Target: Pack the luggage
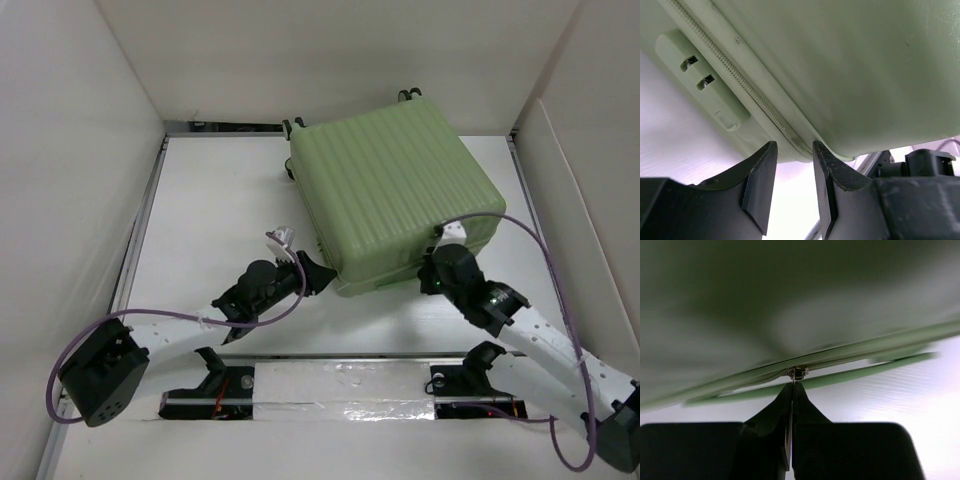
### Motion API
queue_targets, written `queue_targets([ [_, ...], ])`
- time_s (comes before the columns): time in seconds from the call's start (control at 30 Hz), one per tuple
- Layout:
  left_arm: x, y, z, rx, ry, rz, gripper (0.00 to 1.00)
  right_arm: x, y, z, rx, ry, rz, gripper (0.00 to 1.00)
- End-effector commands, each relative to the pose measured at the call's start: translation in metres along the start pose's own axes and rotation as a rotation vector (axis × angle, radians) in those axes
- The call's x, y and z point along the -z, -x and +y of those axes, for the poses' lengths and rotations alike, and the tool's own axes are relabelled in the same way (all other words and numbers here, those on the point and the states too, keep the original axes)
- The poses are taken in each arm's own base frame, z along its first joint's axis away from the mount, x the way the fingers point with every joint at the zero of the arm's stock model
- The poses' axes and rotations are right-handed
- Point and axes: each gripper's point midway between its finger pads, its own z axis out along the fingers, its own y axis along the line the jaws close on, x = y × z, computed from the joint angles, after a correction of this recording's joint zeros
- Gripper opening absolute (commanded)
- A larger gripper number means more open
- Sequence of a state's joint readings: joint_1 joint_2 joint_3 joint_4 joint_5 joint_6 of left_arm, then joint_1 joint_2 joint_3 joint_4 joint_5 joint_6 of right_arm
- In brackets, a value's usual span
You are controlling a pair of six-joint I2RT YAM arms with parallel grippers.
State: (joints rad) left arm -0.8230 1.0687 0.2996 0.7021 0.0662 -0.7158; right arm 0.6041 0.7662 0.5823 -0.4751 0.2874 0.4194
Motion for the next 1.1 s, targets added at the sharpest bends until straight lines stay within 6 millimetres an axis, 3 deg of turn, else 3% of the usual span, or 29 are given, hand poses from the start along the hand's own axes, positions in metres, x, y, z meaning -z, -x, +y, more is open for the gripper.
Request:
queue_targets([
  [0.0, -0.016, 0.028, -0.037, 0.021, -0.093, -0.084, 0.32, 0.026, 0.026, 0.104, -0.043, 0.360, -0.110, 0.00],
  [0.07, -0.020, 0.033, -0.041, 0.032, -0.098, -0.092, 0.32, 0.033, 0.025, 0.132, -0.029, 0.416, -0.115, 0.00],
  [0.1, -0.022, 0.032, -0.039, 0.037, -0.090, -0.087, 0.32, 0.046, 0.012, 0.156, -0.006, 0.486, -0.090, 0.00],
  [0.17, -0.026, 0.037, -0.043, 0.051, -0.092, -0.100, 0.32, 0.055, 0.007, 0.183, -0.005, 0.543, -0.097, 0.00],
  [0.2, -0.029, 0.035, -0.040, 0.056, -0.082, -0.096, 0.32, 0.060, -0.012, 0.208, 0.034, 0.592, -0.054, 0.00],
  [0.23, -0.030, 0.038, -0.042, 0.058, -0.085, -0.106, 0.32, 0.064, -0.015, 0.223, 0.035, 0.615, -0.054, 0.00],
  [0.27, -0.032, 0.040, -0.043, 0.066, -0.082, -0.109, 0.32, 0.063, -0.020, 0.233, 0.042, 0.603, -0.052, 0.00],
  [0.3, -0.035, 0.042, -0.045, 0.066, -0.085, -0.111, 0.32, 0.053, -0.038, 0.244, 0.080, 0.584, -0.015, 0.00],
  [0.33, -0.037, 0.045, -0.048, 0.066, -0.089, -0.115, 0.32, 0.062, -0.039, 0.263, 0.087, 0.613, -0.020, 0.00],
  [0.43, -0.042, 0.047, -0.048, 0.057, -0.066, -0.104, 0.32, 0.055, -0.033, 0.288, 0.061, 0.595, -0.090, 0.00],
  [0.5, -0.041, 0.062, -0.038, 0.054, -0.004, -0.150, 0.36, 0.048, -0.027, 0.282, 0.041, 0.554, -0.142, 0.00],
  [0.63, -0.019, 0.102, 0.004, 0.045, 0.158, -0.236, 0.63, 0.050, -0.024, 0.266, 0.021, 0.533, -0.160, 0.00],
  [0.67, -0.009, 0.126, 0.021, 0.072, 0.208, -0.312, 0.68, 0.052, -0.025, 0.261, 0.015, 0.545, -0.160, 0.00],
  [0.7, 0.001, 0.141, 0.024, 0.100, 0.206, -0.364, 0.75, 0.054, -0.027, 0.261, 0.021, 0.561, -0.160, 0.00],
  [0.77, 0.017, 0.188, 0.032, 0.172, 0.188, -0.495, 0.76, 0.056, -0.028, 0.264, 0.016, 0.591, -0.162, 0.00],
  [0.83, 0.022, 0.219, 0.038, 0.213, 0.187, -0.566, 0.77, 0.055, -0.034, 0.264, 0.036, 0.596, -0.141, 0.00],
  [0.87, 0.022, 0.232, 0.042, 0.217, 0.194, -0.585, 0.78, 0.055, -0.037, 0.264, 0.043, 0.597, -0.131, 0.00],
  [0.9, 0.019, 0.261, 0.052, 0.220, 0.226, -0.626, 0.82, 0.054, -0.040, 0.265, 0.054, 0.602, -0.119, 0.00],
  [0.93, 0.014, 0.273, 0.060, 0.228, 0.249, -0.623, 0.83, 0.055, -0.041, 0.266, 0.057, 0.607, -0.115, 0.00],
  [0.97, 0.005, 0.279, 0.062, 0.230, 0.233, -0.585, 0.85, 0.056, -0.041, 0.267, 0.059, 0.614, -0.116, 0.00],
  [1.0, -0.010, 0.301, 0.082, 0.249, 0.254, -0.576, 0.87, 0.055, -0.042, 0.267, 0.071, 0.618, -0.117, 0.00],
  [1.07, -0.035, 0.305, 0.091, 0.278, 0.204, -0.481, 0.88, 0.055, -0.042, 0.269, 0.074, 0.621, -0.119, 0.00],
])
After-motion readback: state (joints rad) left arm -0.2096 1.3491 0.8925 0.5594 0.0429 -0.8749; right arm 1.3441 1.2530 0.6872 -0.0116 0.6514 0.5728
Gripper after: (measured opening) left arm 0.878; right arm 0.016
